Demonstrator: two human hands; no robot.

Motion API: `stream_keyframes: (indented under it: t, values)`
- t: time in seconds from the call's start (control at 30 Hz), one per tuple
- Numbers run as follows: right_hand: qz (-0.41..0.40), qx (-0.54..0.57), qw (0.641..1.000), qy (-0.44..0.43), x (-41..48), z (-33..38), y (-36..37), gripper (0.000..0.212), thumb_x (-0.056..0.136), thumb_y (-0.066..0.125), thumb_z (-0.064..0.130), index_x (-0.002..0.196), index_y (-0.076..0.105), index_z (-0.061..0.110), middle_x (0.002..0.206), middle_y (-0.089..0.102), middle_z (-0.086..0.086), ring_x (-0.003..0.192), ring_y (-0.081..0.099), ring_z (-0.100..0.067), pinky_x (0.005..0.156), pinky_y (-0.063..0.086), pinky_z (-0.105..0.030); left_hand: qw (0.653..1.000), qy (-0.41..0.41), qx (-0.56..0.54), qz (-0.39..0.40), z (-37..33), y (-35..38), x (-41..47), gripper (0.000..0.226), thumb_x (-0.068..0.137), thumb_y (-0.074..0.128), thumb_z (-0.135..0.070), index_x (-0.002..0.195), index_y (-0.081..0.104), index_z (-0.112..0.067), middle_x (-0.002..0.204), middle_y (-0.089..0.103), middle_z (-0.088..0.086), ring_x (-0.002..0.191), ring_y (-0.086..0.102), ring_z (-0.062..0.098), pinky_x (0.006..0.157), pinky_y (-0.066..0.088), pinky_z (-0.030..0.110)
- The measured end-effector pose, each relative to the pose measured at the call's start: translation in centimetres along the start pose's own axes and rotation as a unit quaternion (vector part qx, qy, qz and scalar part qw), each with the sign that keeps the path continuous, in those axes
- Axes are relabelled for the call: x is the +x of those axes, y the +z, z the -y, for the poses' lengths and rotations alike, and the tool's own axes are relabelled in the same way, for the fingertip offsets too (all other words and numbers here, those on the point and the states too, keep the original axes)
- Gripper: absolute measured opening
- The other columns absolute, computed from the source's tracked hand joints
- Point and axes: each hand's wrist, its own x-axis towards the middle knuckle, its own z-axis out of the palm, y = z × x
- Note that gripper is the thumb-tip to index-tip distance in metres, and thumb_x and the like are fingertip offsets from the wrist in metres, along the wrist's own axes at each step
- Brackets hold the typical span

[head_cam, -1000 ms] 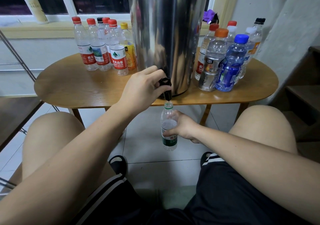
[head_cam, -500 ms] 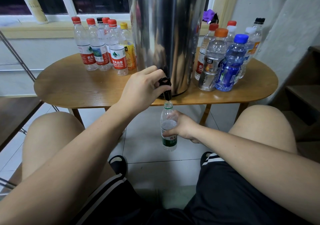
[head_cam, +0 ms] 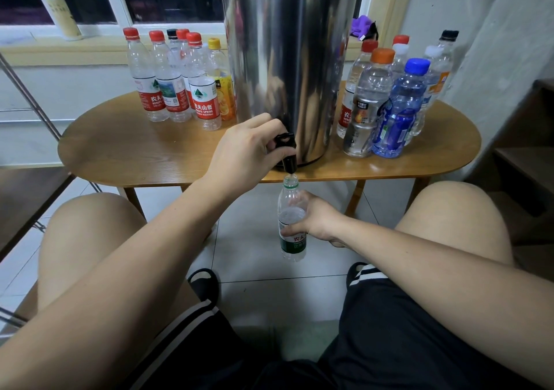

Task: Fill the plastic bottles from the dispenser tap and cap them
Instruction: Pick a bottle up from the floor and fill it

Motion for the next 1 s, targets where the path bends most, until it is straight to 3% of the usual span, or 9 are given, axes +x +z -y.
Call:
stream_keyframes:
  t: [0.63,0.83,1.0]
  values:
    - [0.005,0.004,1.0,0.002,-0.33,0.24,-0.13,0.079,0.068,0.103,0.024,0.132,0.058,0.03,0.137,0.063,0.005,0.122,0.063,-0.024,0.103,0.058,-0.041,1.0,0.0,-0.009,-0.001,-0.09,-0.07,0.0,0.027,0.095,0.084,-0.035,0.095,0.069,-0.012,0.085,0.058,-0.002,0.073,0.057,0.021,0.06,0.051,0.042]
    - [0.001,0.001,1.0,0.003,-0.19,0.12,-0.02,0.081,0.063,0.105,0.029,0.13,0.059,0.034,0.133,0.066,0.007,0.119,0.065,-0.022,0.104,0.058,-0.048,1.0,-0.002,-0.008,-0.003,-0.04,-0.08,0.03,0.027,0.094,0.085,-0.034,0.095,0.069,-0.012,0.085,0.057,-0.003,0.072,0.057,0.019,0.06,0.051,0.042]
    - [0.004,-0.004,1.0,0.004,-0.42,0.4,-0.19,0.08,0.067,0.104,0.027,0.132,0.058,0.033,0.138,0.062,0.006,0.123,0.061,-0.023,0.105,0.057,-0.045,1.0,-0.003,-0.01,-0.004,-0.03,-0.12,0.04,0.026,0.094,0.085,-0.034,0.096,0.069,-0.012,0.085,0.057,-0.003,0.073,0.057,0.019,0.06,0.051,0.041]
